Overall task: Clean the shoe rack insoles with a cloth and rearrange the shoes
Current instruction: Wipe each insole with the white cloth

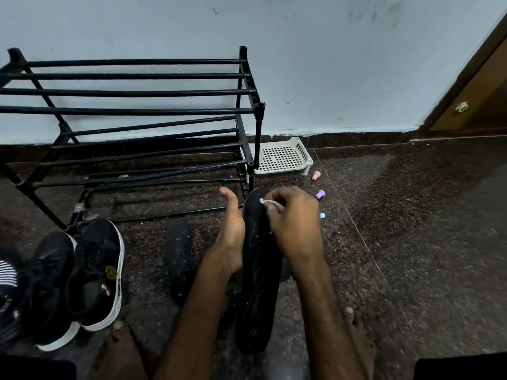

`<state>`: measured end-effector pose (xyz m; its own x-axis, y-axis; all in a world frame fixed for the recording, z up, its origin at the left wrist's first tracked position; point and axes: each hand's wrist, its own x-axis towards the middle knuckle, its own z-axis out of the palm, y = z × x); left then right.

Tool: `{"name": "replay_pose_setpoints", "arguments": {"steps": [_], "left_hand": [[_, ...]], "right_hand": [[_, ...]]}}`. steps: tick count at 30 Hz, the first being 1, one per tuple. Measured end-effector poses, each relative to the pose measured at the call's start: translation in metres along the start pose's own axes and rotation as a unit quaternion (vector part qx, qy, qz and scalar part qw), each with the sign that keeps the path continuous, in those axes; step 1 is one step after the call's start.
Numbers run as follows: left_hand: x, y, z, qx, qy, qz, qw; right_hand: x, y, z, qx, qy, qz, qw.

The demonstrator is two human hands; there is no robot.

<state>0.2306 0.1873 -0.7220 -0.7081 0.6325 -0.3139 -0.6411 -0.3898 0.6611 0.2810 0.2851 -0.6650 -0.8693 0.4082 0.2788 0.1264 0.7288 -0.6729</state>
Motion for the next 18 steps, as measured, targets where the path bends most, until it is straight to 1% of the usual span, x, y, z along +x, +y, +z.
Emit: {"name": "replay_pose_setpoints", "arguments": {"steps": [1, 3, 4, 5, 6, 8, 9, 10, 11, 12, 14, 15, 16, 17, 18], "left_hand": [[0.000, 0.000, 0.000, 0.006, 0.002, 0.000, 1.000], [0.001, 0.002, -0.002, 0.020, 0.010, -0.004, 1.000], [-0.001, 0.003, -0.002, 0.018, 0.007, -0.009, 1.000], [-0.002, 0.004, -0.002, 0.023, 0.003, -0.006, 1.000], [-0.002, 0.005, -0.001, 0.027, 0.000, 0.002, 1.000], [-0.002, 0.003, 0.000, 0.018, 0.000, 0.002, 1.000], [0.000, 0.001, -0.002, 0.016, 0.005, 0.003, 1.000], [0.001, 0.000, -0.001, 0.012, 0.013, 0.002, 1.000], [0.001, 0.000, 0.000, 0.016, 0.020, -0.002, 1.000], [0.000, 0.001, 0.000, 0.019, 0.026, -0.009, 0.999], [-0.001, 0.005, 0.001, 0.010, 0.010, -0.014, 1.000], [-0.003, 0.006, 0.001, -0.002, 0.005, -0.013, 1.000], [-0.003, 0.007, 0.002, -0.013, 0.003, -0.014, 1.000], [-0.003, 0.007, 0.002, -0.020, -0.002, -0.014, 1.000], [-0.005, 0.007, 0.005, -0.021, -0.004, -0.015, 1.000]], "right_hand": [[0.000, -0.005, 0.000, 0.029, -0.017, -0.014, 0.999], [-0.003, -0.011, -0.003, 0.074, -0.117, -0.025, 0.990], [-0.004, -0.010, -0.004, 0.069, -0.167, -0.020, 0.983], [-0.004, -0.006, -0.004, 0.045, -0.183, -0.014, 0.982], [-0.003, 0.000, -0.003, 0.018, -0.166, -0.002, 0.986], [-0.002, 0.007, -0.001, -0.012, -0.081, 0.030, 0.996], [-0.003, 0.005, 0.001, -0.015, -0.043, 0.033, 0.998], [-0.003, 0.001, 0.002, -0.005, -0.022, 0.023, 0.999], [-0.004, -0.004, 0.004, 0.021, -0.025, 0.011, 0.999], [-0.005, -0.008, 0.003, 0.055, -0.051, 0.002, 0.997], [-0.007, -0.011, -0.001, 0.084, -0.145, 0.001, 0.986], [-0.007, -0.009, -0.002, 0.065, -0.181, 0.007, 0.981], [-0.005, -0.004, -0.003, 0.033, -0.185, 0.016, 0.982], [-0.004, 0.001, -0.001, 0.004, -0.155, 0.031, 0.987], [-0.004, 0.004, 0.000, -0.014, -0.106, 0.048, 0.993]]}}
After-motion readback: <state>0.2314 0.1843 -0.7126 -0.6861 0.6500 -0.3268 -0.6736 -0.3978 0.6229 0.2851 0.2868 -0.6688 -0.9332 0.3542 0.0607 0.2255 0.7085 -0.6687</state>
